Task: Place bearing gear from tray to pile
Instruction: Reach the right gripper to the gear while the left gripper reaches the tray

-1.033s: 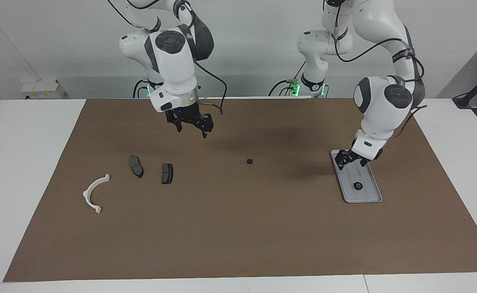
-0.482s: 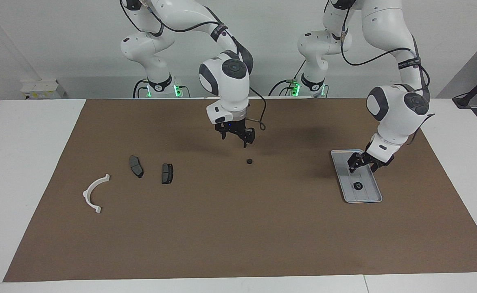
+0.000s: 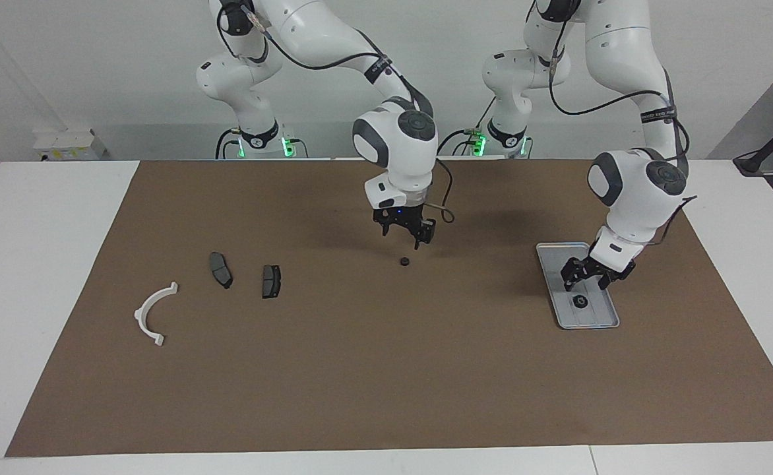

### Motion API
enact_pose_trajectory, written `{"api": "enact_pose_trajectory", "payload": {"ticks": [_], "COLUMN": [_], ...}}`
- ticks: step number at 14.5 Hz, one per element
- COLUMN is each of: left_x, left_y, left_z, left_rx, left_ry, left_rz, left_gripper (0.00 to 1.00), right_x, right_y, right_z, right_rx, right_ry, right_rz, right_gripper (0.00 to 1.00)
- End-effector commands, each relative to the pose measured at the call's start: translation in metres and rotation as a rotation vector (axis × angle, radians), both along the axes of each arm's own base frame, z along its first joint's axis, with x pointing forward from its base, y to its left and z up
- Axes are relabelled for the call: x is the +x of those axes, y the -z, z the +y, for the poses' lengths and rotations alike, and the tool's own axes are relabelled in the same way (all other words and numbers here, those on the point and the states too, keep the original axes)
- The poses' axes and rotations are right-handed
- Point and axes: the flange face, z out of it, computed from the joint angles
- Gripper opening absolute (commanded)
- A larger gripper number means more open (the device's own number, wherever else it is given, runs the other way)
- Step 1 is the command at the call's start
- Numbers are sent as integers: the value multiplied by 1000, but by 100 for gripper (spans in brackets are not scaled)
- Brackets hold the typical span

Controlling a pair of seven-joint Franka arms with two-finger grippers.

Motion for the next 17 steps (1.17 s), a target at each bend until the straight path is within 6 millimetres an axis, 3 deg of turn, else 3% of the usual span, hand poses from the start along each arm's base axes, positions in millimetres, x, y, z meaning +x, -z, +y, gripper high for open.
{"api": "enact_pose_trajectory", "payload": {"ticks": [1,9,17], "left_x": [2,-2,-4], "left_y": [0,10,30], "left_z": [-1,9,10], "left_rx": [-5,9,12], "left_ry": [10,42,43], "left_rz": [-19,-4,-23], "left_gripper": [88,88,88], "right_x": [10,18,10], "right_y": [14,26,41], "right_z": [1,-8,-7], "right_rx": [20,86,76], "right_ry": [27,91,75], "right_rz": [-22,5,16], "right_gripper": [93,91,88]}}
